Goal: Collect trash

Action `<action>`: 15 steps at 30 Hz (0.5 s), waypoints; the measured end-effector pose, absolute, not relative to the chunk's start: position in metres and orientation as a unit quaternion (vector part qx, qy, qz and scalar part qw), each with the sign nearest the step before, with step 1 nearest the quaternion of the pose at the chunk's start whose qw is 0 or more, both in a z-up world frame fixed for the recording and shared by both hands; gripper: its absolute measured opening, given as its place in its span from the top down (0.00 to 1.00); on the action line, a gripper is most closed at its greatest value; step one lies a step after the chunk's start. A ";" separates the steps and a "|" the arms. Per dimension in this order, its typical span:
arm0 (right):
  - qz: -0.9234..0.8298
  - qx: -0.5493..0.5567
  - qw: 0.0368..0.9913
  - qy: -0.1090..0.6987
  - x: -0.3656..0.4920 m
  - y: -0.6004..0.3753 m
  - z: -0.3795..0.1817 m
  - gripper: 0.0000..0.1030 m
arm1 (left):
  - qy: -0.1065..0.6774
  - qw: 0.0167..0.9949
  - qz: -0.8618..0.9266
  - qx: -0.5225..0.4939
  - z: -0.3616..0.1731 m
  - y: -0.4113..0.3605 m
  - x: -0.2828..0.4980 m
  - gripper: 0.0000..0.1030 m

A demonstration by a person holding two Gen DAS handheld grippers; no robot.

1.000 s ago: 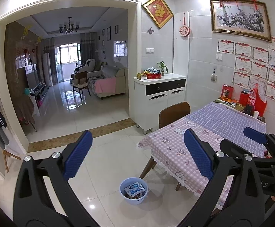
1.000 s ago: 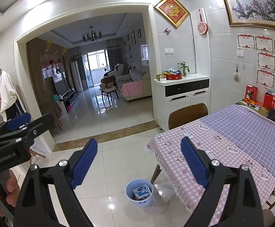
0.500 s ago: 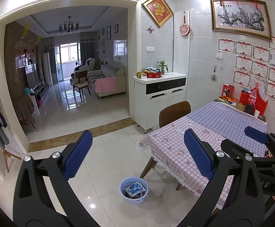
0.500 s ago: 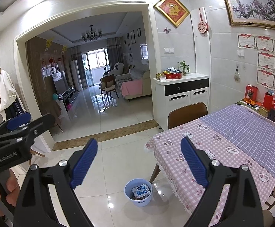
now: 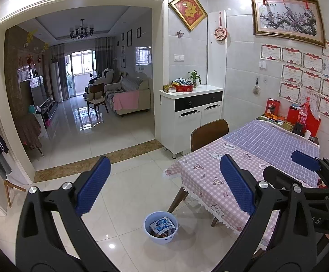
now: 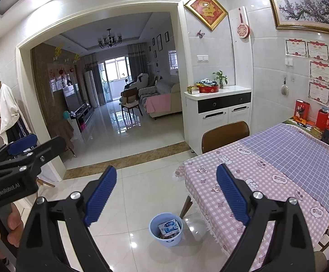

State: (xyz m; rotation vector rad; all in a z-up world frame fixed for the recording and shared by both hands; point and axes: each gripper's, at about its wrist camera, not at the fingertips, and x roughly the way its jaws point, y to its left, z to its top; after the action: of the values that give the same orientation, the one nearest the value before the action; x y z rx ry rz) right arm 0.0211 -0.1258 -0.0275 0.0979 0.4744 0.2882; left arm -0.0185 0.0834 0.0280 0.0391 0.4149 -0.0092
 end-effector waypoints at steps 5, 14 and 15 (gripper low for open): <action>0.143 0.048 0.960 0.235 0.022 -0.125 -0.028 0.15 | 0.207 0.978 -0.003 0.019 0.028 0.086 -0.017 0.08; 0.143 0.048 0.959 0.238 0.023 -0.122 -0.030 0.15 | 0.208 0.978 -0.003 0.020 0.028 0.088 -0.014 0.08; 0.144 0.048 0.960 0.238 0.023 -0.122 -0.030 0.15 | 0.208 0.978 -0.003 0.020 0.027 0.088 -0.014 0.08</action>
State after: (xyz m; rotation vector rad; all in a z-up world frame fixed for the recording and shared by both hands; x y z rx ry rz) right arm 0.0233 -0.1216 -0.0297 0.0980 0.4816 0.2911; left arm -0.0141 0.0882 0.0273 0.0402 0.4192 -0.0054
